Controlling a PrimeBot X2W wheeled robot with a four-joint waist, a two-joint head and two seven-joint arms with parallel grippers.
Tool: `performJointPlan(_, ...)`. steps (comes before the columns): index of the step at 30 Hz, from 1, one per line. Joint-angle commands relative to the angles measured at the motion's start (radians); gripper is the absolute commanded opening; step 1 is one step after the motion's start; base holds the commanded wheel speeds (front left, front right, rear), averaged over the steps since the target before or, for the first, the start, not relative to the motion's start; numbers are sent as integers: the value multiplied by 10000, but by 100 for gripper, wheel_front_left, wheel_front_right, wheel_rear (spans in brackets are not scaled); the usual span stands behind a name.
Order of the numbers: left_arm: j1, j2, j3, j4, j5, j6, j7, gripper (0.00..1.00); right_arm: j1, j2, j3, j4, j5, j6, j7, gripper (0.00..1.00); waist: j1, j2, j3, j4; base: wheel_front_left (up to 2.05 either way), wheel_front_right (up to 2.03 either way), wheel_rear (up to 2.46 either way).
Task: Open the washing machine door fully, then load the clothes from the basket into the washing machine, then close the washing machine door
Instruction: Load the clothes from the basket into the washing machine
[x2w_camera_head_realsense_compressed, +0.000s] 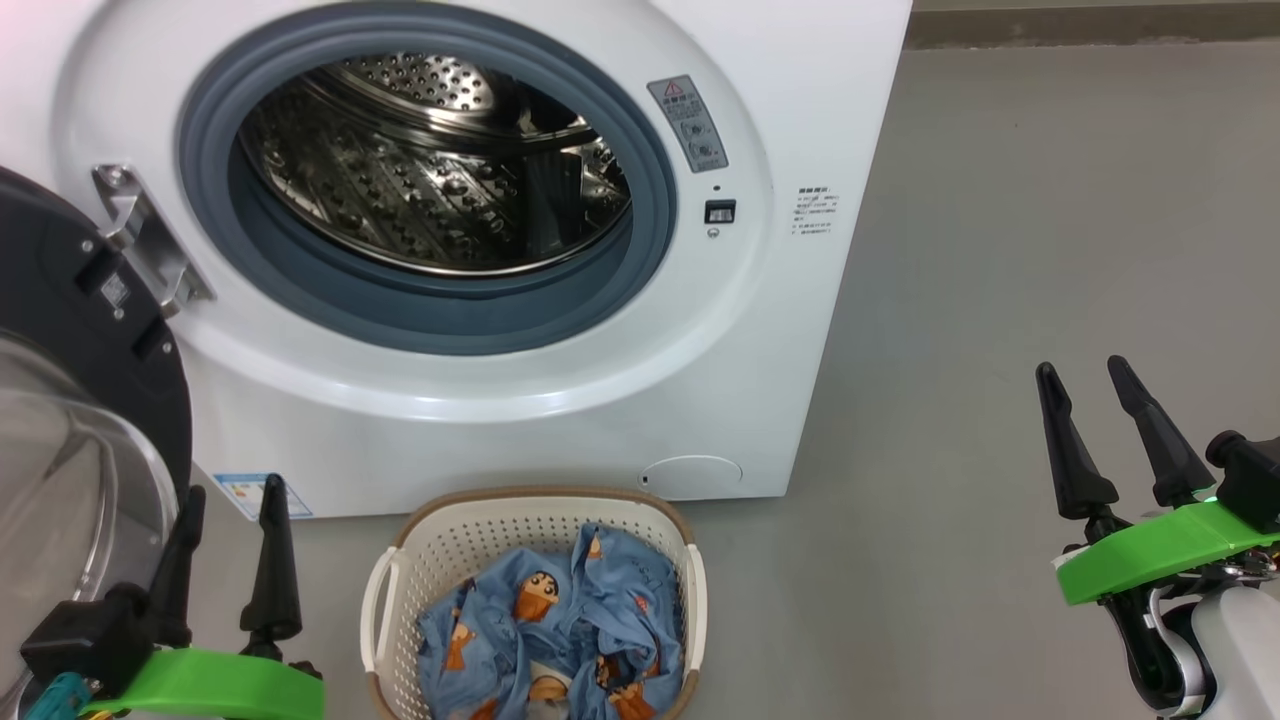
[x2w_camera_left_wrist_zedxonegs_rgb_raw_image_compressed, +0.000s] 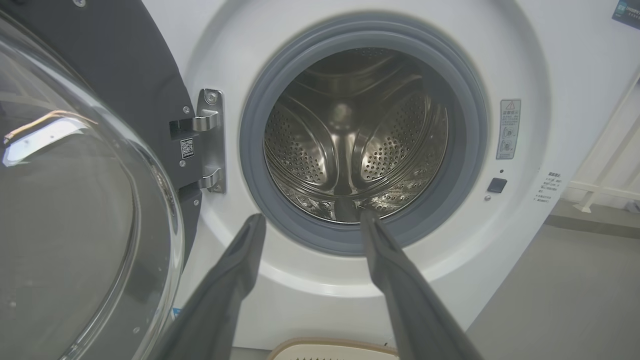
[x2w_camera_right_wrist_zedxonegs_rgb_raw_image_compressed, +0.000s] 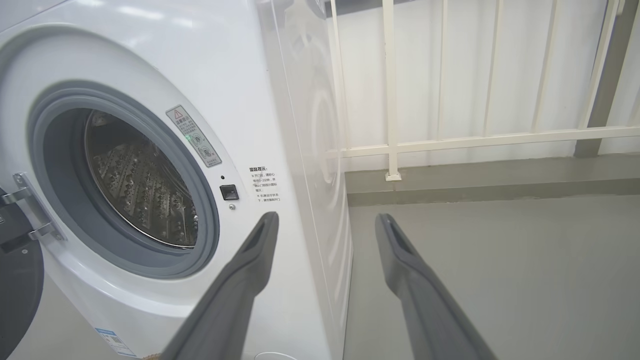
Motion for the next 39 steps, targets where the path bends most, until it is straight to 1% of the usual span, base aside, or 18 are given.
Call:
performJointPlan(1,-333,318,382,-222,-29,-42,-67,100,-255,-151,182,-213,-20,58,-92,100,-1,0,-12,-3,37,-37,0)
performJointPlan(10,-347,318,313,-166,-48,-67,-75,100,-231,-194,239,-211,-12,58,-92,100,-1,0,-49,15,4,-4,0)
performJointPlan(39,-443,371,138,-86,-19,49,-77,100,-315,-237,296,-125,26,58,-92,100,-1,0,41,9,0,0,0)
